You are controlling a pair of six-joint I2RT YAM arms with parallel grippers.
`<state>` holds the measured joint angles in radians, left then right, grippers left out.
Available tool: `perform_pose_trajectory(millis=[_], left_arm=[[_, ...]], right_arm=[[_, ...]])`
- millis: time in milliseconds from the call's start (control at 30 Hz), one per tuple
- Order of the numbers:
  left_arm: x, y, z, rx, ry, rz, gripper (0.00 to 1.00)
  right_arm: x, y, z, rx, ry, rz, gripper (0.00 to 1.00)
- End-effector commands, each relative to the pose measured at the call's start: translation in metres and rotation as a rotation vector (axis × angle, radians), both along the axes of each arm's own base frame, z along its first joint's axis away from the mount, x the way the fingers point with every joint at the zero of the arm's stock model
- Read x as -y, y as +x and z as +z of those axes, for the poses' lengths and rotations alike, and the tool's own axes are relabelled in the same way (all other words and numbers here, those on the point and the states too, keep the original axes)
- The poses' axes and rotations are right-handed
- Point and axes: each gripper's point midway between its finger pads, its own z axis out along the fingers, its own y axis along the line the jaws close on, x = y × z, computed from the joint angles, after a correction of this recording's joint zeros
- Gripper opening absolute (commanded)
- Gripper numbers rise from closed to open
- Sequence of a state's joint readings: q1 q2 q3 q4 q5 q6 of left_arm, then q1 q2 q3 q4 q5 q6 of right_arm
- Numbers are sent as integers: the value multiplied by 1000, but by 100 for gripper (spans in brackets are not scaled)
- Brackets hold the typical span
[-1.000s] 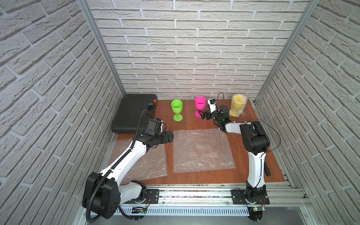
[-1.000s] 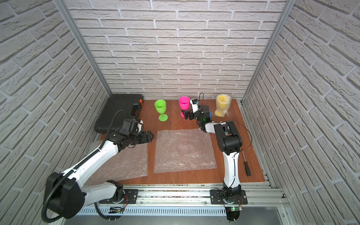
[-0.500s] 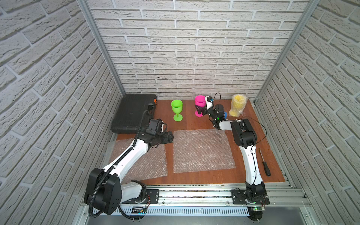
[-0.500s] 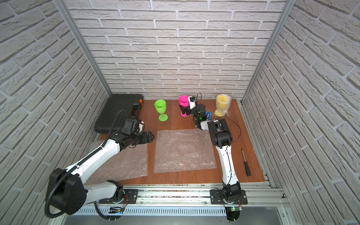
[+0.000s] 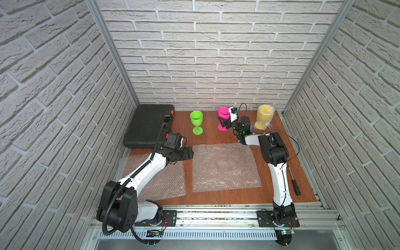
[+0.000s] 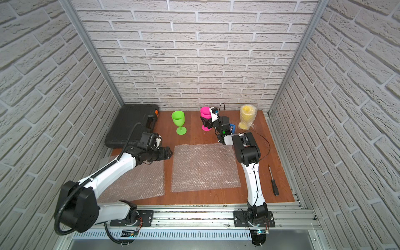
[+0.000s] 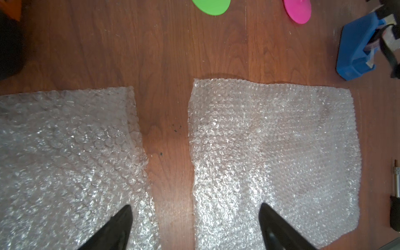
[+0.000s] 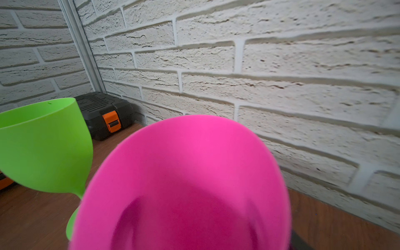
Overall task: Wrap wine glasses in bubble wrap
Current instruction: Pick up the wine glass at the center of the board, then place the wine glass on the bubble wrap.
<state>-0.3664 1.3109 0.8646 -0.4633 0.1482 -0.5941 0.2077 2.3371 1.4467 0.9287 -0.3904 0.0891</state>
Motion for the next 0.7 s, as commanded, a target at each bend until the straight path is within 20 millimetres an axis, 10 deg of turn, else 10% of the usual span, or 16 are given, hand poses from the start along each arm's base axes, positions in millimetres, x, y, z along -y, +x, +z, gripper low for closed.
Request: perform_pose_trajectory(millis=[0, 333, 667], left_arm=[[11, 7, 0, 4, -31, -37, 88], [34, -16, -48, -165, -10, -113, 77], [28, -35, -82, -239, 69, -79, 60]], right_arm=[[-2, -20, 76, 128, 6, 16, 79], [0, -101, 101, -185, 72, 29, 74], [-28, -203, 59, -840, 146, 33, 70]])
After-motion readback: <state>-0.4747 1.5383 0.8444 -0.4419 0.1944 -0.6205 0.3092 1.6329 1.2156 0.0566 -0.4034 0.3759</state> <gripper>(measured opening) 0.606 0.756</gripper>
